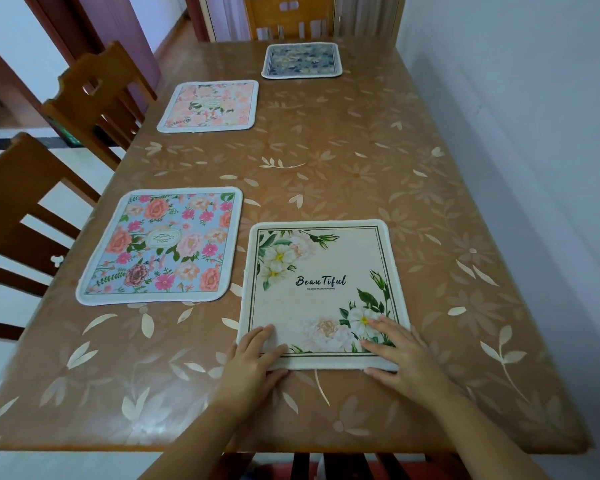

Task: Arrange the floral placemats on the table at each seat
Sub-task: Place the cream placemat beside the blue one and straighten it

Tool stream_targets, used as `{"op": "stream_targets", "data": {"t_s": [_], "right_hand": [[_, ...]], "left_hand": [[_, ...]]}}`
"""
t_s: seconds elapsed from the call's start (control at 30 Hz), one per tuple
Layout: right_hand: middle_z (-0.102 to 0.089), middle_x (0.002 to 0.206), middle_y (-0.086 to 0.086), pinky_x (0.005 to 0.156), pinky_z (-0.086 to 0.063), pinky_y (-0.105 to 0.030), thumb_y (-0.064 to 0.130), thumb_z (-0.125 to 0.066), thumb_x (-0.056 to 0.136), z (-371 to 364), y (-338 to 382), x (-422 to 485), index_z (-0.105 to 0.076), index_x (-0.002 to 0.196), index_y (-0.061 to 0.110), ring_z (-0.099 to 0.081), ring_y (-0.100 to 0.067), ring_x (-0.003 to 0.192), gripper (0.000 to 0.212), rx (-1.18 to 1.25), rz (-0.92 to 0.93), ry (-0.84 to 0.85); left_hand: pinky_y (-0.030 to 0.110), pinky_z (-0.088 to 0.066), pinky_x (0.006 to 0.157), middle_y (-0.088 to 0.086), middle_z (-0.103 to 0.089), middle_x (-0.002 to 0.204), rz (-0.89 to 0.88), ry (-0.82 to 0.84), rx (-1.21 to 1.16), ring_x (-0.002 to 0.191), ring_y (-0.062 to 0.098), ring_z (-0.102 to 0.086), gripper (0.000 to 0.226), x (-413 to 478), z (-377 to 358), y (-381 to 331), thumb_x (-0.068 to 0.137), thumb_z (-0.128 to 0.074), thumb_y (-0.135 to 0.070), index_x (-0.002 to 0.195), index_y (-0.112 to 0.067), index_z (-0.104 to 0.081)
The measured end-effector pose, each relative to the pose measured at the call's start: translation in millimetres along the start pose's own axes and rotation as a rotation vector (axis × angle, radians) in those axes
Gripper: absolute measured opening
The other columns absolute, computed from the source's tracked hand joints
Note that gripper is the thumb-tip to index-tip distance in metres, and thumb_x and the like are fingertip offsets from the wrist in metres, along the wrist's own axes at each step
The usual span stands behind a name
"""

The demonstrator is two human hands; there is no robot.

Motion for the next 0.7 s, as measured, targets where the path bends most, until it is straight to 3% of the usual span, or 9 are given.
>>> {"op": "stream_targets", "data": {"t_s": [0.4, 0.47, 0.57, 0.7], "right_hand": [[-0.063, 0.119, -0.006, 0.083, -0.038, -0.068, 0.030, -0.085, 0.058, -2, 9, 4, -0.071, 0.098, 0.025, -0.051, -0.031, 0.117, 0.043, -0.100, 0.079, -0.049], [-0.064, 0.118, -0.005, 0.083, -0.038, -0.066, 0.031, -0.086, 0.057, -3, 11, 6, -0.071, 0.098, 0.025, -0.051, -0.030, 0.117, 0.043, -0.104, 0.081, -0.055], [-0.062, 0.122, -0.003, 0.089, -0.034, -0.063, 0.030, -0.084, 0.060, -4, 8, 5, -0.070, 0.100, 0.026, -0.044, -0.026, 0.121, 0.043, -0.052, 0.045, -0.066], [-0.060, 0.124, -0.002, 0.091, -0.033, -0.064, 0.032, -0.083, 0.062, -6, 4, 4, -0.069, 0.103, 0.025, -0.038, -0.022, 0.123, 0.044, -0.037, 0.026, -0.067]], "left_hand": [[0.054, -0.052, 0.073, 0.018, -0.065, 0.111, 0.022, -0.033, -0.035, 0.101, 0.039, -0.060, 0.035, -2, -1, 3, 0.058, -0.086, -0.023, 0.090, -0.016, -0.073], [0.053, -0.052, 0.073, 0.018, -0.065, 0.111, 0.033, -0.057, -0.045, 0.101, 0.038, -0.060, 0.027, -3, 1, 5, 0.069, -0.072, -0.033, 0.090, -0.016, -0.073], [0.052, -0.051, 0.074, 0.017, -0.064, 0.113, 0.053, -0.054, -0.081, 0.105, 0.035, -0.057, 0.037, -4, 3, 5, 0.075, -0.050, -0.042, 0.091, -0.018, -0.073], [0.054, -0.049, 0.078, 0.016, -0.061, 0.119, 0.073, -0.024, -0.106, 0.114, 0.024, -0.038, 0.028, -4, 0, 9, 0.075, -0.066, -0.035, 0.096, -0.019, -0.071]]}}
Point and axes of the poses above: each hand's wrist, its own x-axis towards the middle knuckle, its own z-axis out of the back of the hand, y = z × x, the point moved 4 cm from there along x, towards the middle knuckle
